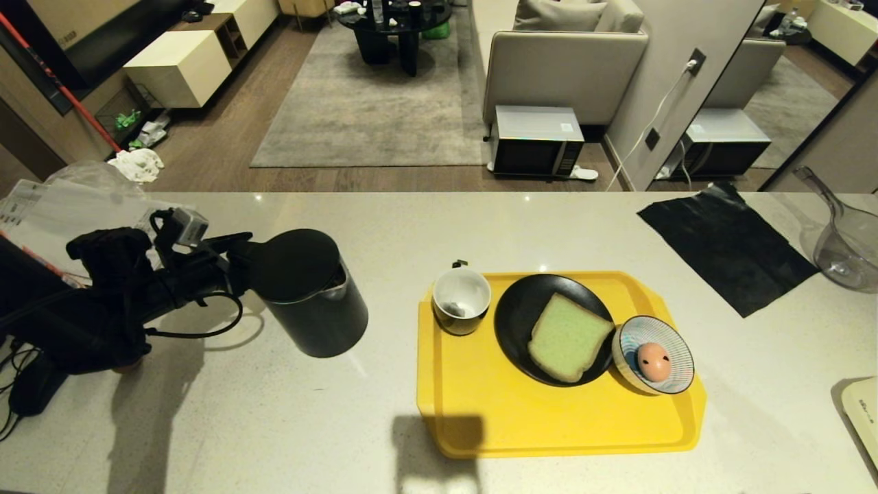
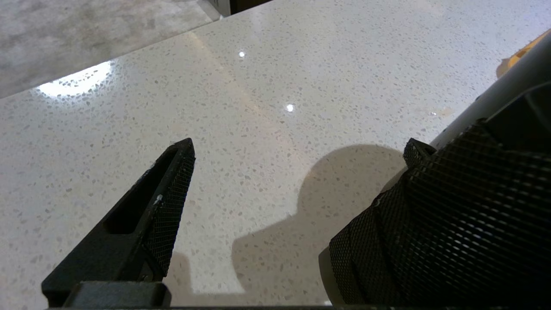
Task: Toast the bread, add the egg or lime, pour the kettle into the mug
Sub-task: Pick up the kettle
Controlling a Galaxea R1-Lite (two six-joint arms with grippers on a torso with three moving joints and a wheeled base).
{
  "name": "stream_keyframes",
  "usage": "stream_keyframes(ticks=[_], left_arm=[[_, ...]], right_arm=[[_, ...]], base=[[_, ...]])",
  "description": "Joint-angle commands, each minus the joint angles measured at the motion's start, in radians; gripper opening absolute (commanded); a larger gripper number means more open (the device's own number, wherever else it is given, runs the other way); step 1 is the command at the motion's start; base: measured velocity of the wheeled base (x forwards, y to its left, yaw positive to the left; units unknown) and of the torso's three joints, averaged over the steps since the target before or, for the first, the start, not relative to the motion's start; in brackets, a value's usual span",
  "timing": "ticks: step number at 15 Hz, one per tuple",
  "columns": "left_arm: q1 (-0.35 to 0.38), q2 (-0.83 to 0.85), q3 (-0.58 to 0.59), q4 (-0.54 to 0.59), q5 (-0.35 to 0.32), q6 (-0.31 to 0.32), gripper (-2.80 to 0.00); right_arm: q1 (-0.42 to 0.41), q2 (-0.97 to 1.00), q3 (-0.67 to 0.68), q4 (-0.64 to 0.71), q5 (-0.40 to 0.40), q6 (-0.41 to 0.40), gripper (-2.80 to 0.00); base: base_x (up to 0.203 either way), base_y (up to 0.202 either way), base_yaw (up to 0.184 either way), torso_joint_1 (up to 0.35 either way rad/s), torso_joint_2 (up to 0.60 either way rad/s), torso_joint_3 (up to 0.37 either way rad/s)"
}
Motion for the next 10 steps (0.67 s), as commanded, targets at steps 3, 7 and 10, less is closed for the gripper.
stream_keyframes(ticks=[3,7,10], left_arm=[[-0.004,0.015,-0.033,0.006,-0.003,-0.005,-2.8],[-0.029,0.015,-0.033,0.006,-0.003,-0.007,-2.8],[-0.056,0.01,-0.032,0.006,0.0,-0.007,-2.8]], right_arm=[[0.001,0.001,0.026,-0.001,0.0,0.0,-2.8],[-0.001,0.001,0.026,-0.001,0.0,0.0,-2.8],[0.001,0.001,0.026,-0.001,0.0,-0.001,-2.8]], base=[[0.0,0.0,0.0,0.0,0.0,0.0],[0.0,0.0,0.0,0.0,0.0,0.0],[0.0,0.0,0.0,0.0,0.0,0.0]])
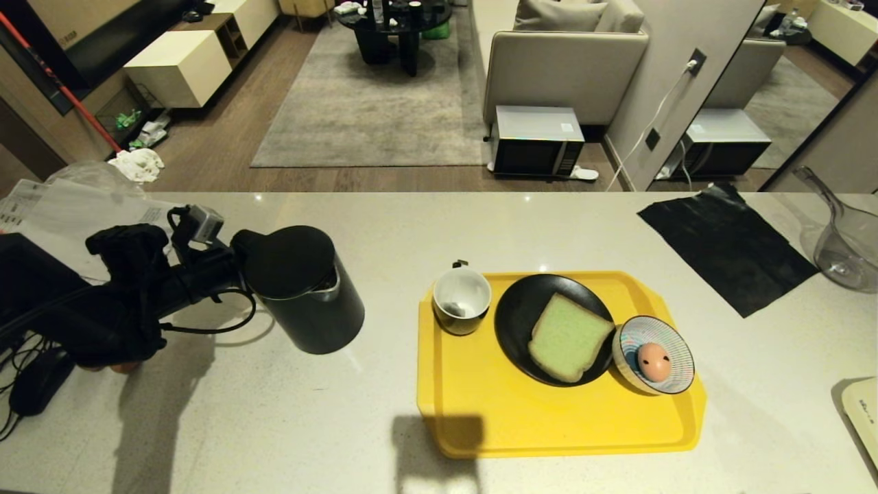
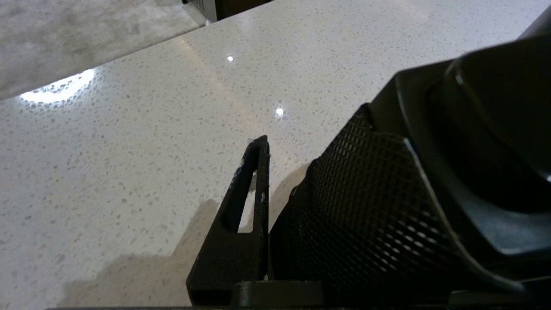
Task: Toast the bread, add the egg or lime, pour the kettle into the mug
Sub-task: Pick up the kettle
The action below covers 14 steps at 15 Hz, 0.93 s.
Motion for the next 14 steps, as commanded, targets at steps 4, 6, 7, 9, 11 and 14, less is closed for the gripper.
stream_keyframes(ticks=[4,6,7,9,11,14], left_arm=[[-0.013,-0.029,-0.001,-0.01,-0.005,-0.013,-2.8],[-0.011,-0.058,-0.009,-0.017,0.004,-0.095,-2.8],[-0.011,-0.075,-0.021,-0.015,0.017,-0.135,-2.8],[-0.011,-0.103,-0.046,-0.01,0.031,-0.164,-2.8],[-0.013,-0.13,-0.054,-0.009,0.031,-0.179,-2.8],[-0.016,-0.152,-0.091,0.001,0.036,-0.199,-2.8]], right_arm=[[0.001,0.001,0.026,-0.001,0.0,0.0,-2.8],[0.001,0.001,0.026,-0.001,0.0,0.0,-2.8],[0.0,0.001,0.026,-0.001,0.0,0.0,-2.8],[0.0,0.001,0.026,-0.001,0.0,-0.001,-2.8],[0.0,0.001,0.027,-0.001,0.0,0.0,-2.8],[0.0,0.001,0.026,-0.001,0.0,-0.001,-2.8]], base=[[0.0,0.0,0.0,0.0,0.0,0.0],[0.0,0.0,0.0,0.0,0.0,0.0],[0.0,0.0,0.0,0.0,0.0,0.0],[0.0,0.0,0.0,0.0,0.0,0.0],[0.0,0.0,0.0,0.0,0.0,0.0],[0.0,0.0,0.0,0.0,0.0,0.0]])
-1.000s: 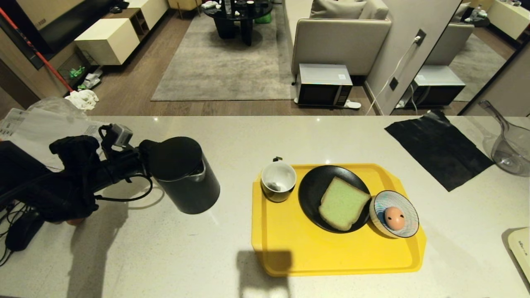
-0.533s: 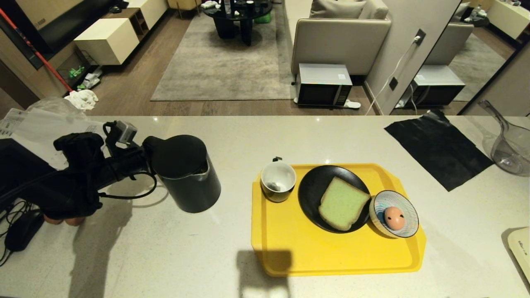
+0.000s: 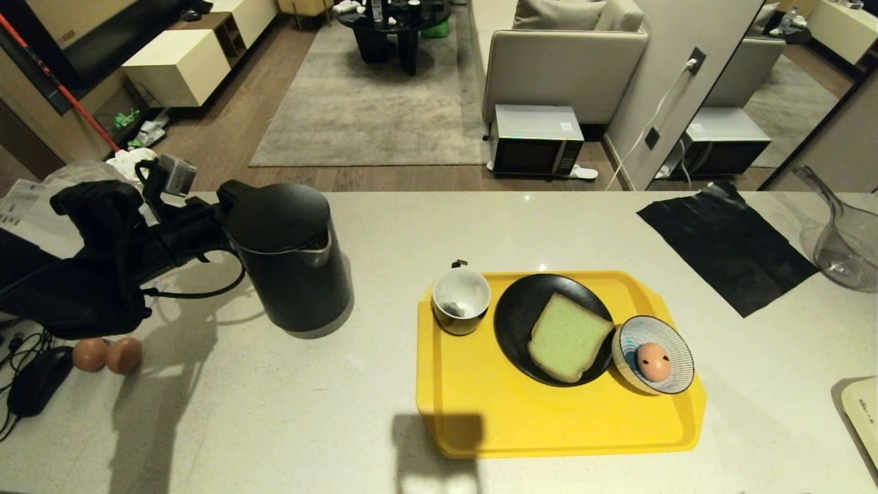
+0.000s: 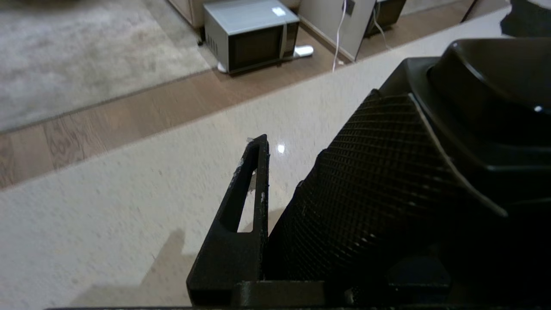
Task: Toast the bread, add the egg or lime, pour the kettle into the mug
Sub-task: Pick up the kettle, then pour water into a cup
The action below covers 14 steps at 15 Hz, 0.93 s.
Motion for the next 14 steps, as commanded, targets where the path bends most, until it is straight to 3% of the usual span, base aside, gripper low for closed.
stream_keyframes(ticks=[1,3,7,9,14], left_arm=[[-0.004,-0.027,-0.052,0.016,-0.005,0.0,-2.8],[-0.019,-0.021,-0.121,0.059,-0.006,0.014,-2.8],[-0.054,0.024,-0.259,0.235,-0.009,0.14,-2.8],[-0.088,0.041,-0.331,0.292,-0.006,0.162,-2.8],[-0.188,0.084,-0.533,0.524,0.07,0.238,-2.8]], right_arm=[[0.001,0.001,0.026,-0.001,0.0,0.0,-2.8],[0.001,0.001,0.027,-0.001,0.0,-0.001,-2.8],[-0.001,0.001,0.026,-0.001,0.0,-0.002,-2.8],[0.0,0.001,0.026,-0.001,0.0,0.0,-2.8],[0.001,0.001,0.026,-0.001,0.0,0.0,-2.8]], base=[[0.0,0.0,0.0,0.0,0.0,0.0],[0.0,0.0,0.0,0.0,0.0,0.0],[0.0,0.0,0.0,0.0,0.0,0.0],[0.0,0.0,0.0,0.0,0.0,0.0],[0.0,0.0,0.0,0.0,0.0,0.0]])
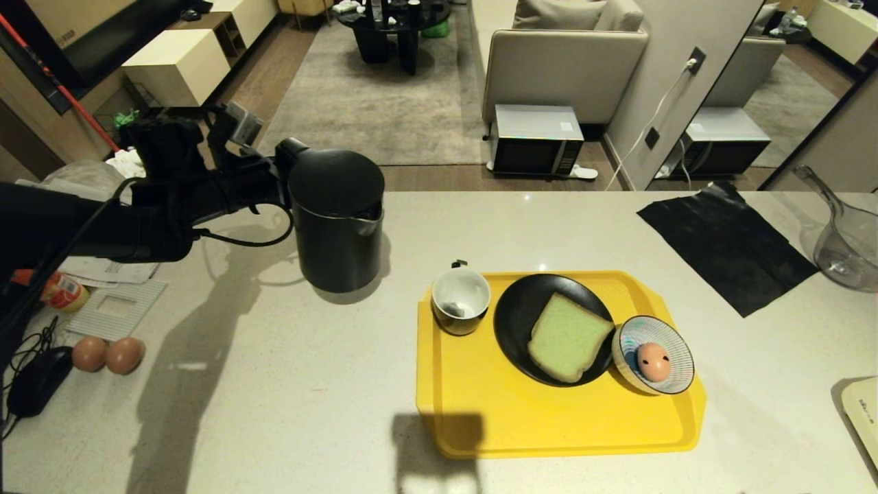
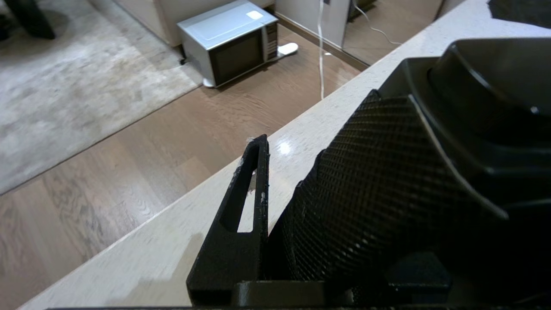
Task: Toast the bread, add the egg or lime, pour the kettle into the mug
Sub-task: Pour water into a cup
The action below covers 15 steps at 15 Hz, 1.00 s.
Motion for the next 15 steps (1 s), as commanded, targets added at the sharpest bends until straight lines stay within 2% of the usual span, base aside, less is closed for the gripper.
stream_keyframes(ticks=[1,7,9,13,15], left_arm=[[-0.04,0.025,-0.079,0.08,0.005,0.065,-2.8],[-0.069,0.043,-0.094,0.241,0.051,0.324,-2.8],[-0.074,0.056,-0.108,0.296,0.097,0.382,-2.8],[-0.095,0.078,-0.191,0.325,0.135,0.389,-2.8],[-0.098,0.078,-0.255,0.379,0.149,0.389,-2.8]], right_arm=[[-0.001,0.001,0.026,-0.001,0.001,0.0,-2.8],[0.0,0.001,0.026,-0.001,0.001,0.0,-2.8],[0.001,0.001,0.027,-0.001,0.001,-0.002,-2.8],[-0.001,0.001,0.027,-0.001,0.001,0.0,-2.8],[0.001,0.001,0.026,-0.001,0.001,0.0,-2.8]], base=[[0.0,0.0,0.0,0.0,0.0,0.0],[0.0,0.0,0.0,0.0,0.0,0.0],[0.0,0.0,0.0,0.0,0.0,0.0],[0.0,0.0,0.0,0.0,0.0,0.0],[0.0,0.0,0.0,0.0,0.0,0.0]])
